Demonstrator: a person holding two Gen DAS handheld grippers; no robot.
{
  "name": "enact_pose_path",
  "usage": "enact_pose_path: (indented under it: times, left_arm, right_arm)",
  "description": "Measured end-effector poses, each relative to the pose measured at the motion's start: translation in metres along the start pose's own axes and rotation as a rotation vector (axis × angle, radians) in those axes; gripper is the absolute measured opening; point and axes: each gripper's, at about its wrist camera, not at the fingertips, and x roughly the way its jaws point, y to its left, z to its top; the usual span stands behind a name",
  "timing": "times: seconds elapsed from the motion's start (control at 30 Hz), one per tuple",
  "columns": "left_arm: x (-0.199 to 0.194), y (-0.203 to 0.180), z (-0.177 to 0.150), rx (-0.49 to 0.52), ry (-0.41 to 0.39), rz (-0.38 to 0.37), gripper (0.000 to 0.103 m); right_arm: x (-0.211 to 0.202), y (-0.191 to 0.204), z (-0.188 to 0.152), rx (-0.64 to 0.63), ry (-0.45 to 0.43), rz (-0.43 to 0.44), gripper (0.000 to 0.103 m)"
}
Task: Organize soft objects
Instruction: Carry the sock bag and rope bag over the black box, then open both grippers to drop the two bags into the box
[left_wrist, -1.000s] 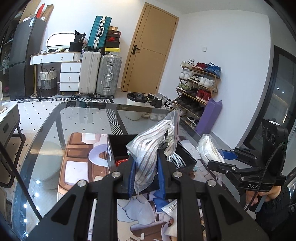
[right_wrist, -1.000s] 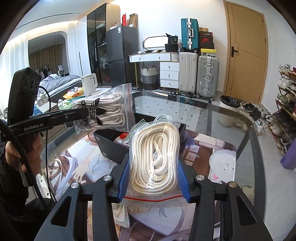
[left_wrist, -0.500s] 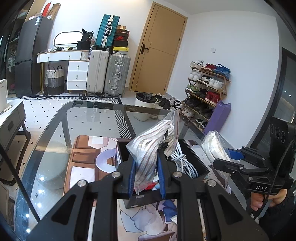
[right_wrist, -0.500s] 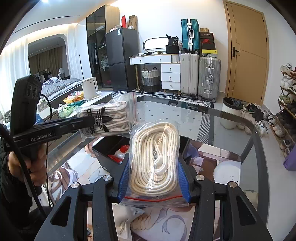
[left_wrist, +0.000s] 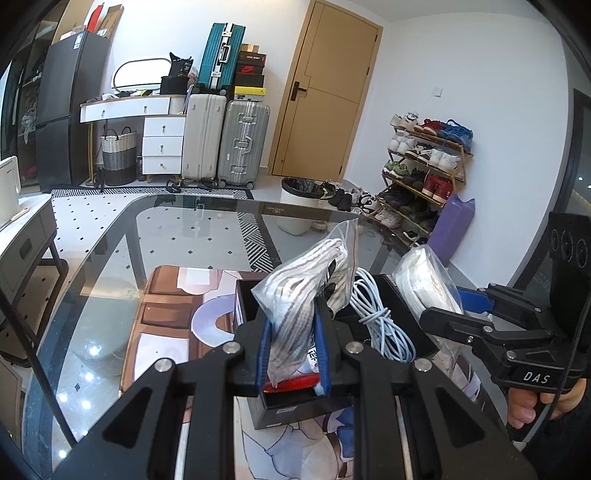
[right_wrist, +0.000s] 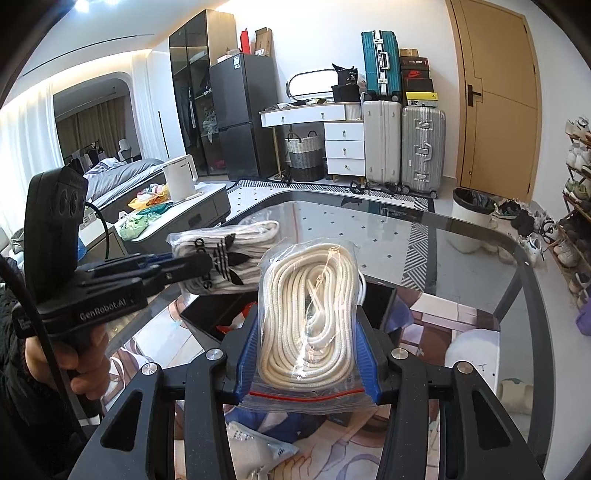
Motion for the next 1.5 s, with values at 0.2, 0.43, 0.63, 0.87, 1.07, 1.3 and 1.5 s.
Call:
enact_pose_path:
  times: [0.2,0.43,0.63,0.87,1.07,1.3,1.5]
  left_arm:
    - [0.009,-0.001,-0.003,0.004,0.014,0.020,0.019]
    - [0.019,0.004,-0.003,-0.001,0.037,0.032,0.019]
    - [0.028,0.002,-0.005,0.004,0.055,0.029,0.019]
    - [0.033,0.001,-0.007,0.011,0.073,0.025,0.020]
    - [0.032,-0.001,-0.009,0.026,0.080,0.037,0.029]
    - [0.017,-0.002,-0.006,0.034,0.066,0.052,0.056]
    - [0.002,0.002,-0.007,0.025,0.032,0.052,0.096]
  right_arm:
    - [0.011,0.002,0.007,-0.008,0.008,0.007,0.047]
    - [0.021,0.002,0.010,-0.010,0.020,0.010,0.047]
    - [0.030,0.002,0.014,-0.008,0.022,0.019,0.047]
    - [0.038,0.004,0.019,0.002,0.003,0.041,0.047]
    - [0.047,0.008,0.022,-0.010,-0.006,0.045,0.047]
    - [0.027,0.009,0.019,-0.044,-0.055,0.003,0.079]
    - [0.010,0.007,0.008,-0.067,-0.048,-0.046,0.101]
